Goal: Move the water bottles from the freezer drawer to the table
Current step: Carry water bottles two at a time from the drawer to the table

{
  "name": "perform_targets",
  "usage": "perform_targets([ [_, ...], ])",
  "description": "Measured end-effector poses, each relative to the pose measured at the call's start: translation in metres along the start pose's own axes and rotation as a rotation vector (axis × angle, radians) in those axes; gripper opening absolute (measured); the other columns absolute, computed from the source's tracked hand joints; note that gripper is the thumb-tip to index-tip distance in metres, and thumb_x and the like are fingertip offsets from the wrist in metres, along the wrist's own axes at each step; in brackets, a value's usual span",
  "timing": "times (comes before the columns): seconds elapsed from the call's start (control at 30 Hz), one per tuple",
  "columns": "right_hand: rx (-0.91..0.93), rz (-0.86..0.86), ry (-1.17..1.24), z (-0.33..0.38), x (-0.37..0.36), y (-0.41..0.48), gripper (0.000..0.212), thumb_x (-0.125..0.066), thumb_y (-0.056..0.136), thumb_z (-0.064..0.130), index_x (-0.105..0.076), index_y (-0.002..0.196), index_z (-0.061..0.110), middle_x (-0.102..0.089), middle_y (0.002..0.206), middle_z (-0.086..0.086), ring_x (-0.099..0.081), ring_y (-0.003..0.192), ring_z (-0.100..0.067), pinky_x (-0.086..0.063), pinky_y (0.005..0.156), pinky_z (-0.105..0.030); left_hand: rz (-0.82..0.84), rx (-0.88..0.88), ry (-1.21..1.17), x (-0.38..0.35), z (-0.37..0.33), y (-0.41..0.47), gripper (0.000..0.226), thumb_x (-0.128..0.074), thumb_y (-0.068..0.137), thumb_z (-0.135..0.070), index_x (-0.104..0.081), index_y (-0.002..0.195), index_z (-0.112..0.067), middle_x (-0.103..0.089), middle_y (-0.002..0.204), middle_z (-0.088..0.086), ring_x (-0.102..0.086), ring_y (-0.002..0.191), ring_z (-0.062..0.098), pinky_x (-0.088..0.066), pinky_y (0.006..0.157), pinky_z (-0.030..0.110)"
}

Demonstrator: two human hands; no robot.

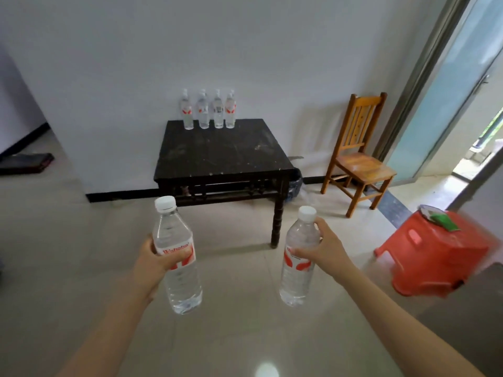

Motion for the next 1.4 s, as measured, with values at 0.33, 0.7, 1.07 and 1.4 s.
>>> perform_targets([
  [0.33,0.168,0.132,-0.066,0.069,-0.086,0.089,0.074,-0.081,0.064,0.028,-0.038,0.124,0.033,-0.052,0.108,0.007,-0.054,0.102,-0.017,-0.050,0.085,-0.032,-0.093,-0.001,0.019,0.077,0.000,0.072,0.066,-0.083,0.054,-0.018,-0.054,0.114,-0.009,-0.066,0.101,0.012,-0.063,0.091,0.028,-0.050,0.072,0.035],
  [0.7,0.297,0.324,0.014,0.166,-0.215,0.231,0.078,-0.080,0.066,0.024,-0.035,0.130,0.030,-0.049,0.111,0.008,-0.050,0.106,-0.014,-0.050,0.091,-0.038,-0.338,-0.067,0.130,0.186,-0.039,0.180,0.071,-0.085,0.045,-0.029,-0.058,0.108,-0.012,-0.069,0.095,0.007,-0.066,0.082,0.020,-0.049,0.062,0.026],
  [1.07,0.314,0.493,-0.071,0.226,-0.333,0.293,0.074,-0.079,0.066,0.023,-0.037,0.126,0.032,-0.050,0.098,0.019,-0.051,0.103,-0.013,-0.049,0.091,-0.035,-0.440,-0.011,0.091,0.274,-0.002,0.258,0.054,-0.086,0.052,-0.022,-0.062,0.099,-0.011,-0.070,0.090,0.012,-0.067,0.083,0.029,-0.050,0.066,0.032],
  [1.4,0.259,0.396,-0.103,0.323,-0.452,0.352,0.079,-0.078,0.069,0.023,-0.032,0.133,0.025,-0.045,0.113,0.010,-0.045,0.107,-0.011,-0.044,0.095,-0.035,-0.345,-0.026,0.082,0.420,-0.015,0.398,0.076,-0.084,0.039,-0.037,-0.058,0.106,-0.011,-0.069,0.096,0.011,-0.067,0.088,0.029,-0.052,0.071,0.036],
])
Point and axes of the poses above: each hand's wrist, its own y-axis towards the middle knuckle, its own x-axis out of the back of the hand, z = x × y, the point moved 7 cm from there along y, towards the middle knuckle
